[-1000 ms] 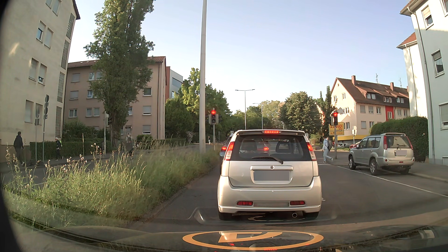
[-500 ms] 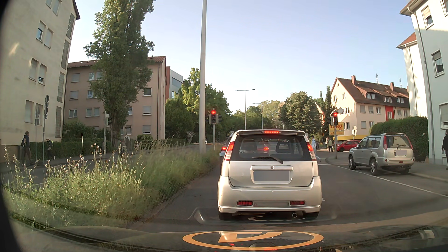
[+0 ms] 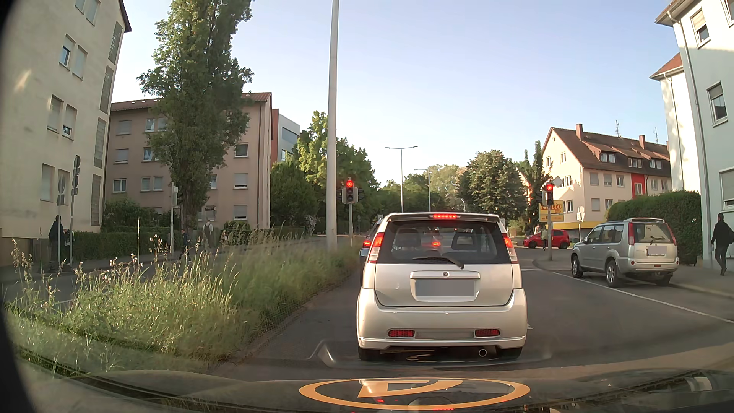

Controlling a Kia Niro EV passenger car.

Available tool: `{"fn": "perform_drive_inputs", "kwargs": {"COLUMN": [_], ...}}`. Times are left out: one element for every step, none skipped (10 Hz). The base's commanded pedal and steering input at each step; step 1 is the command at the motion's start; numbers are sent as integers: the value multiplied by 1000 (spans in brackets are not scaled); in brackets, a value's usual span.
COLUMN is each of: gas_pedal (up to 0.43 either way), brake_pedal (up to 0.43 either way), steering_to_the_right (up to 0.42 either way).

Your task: Follow the waypoints while adhering to traffic rules and regulations

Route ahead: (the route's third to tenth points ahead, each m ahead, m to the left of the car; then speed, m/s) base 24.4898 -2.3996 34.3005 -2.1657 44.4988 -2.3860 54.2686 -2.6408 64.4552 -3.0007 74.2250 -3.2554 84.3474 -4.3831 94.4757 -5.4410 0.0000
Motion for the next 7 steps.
{"fn": "perform_drive_inputs", "kwargs": {"gas_pedal": [0, 0, 0, 0, 0, 0, 0], "brake_pedal": [256, 250, 256, 262, 256, 256, 256], "steering_to_the_right": [1, 1, 1, 1, 1, 1, 1]}}
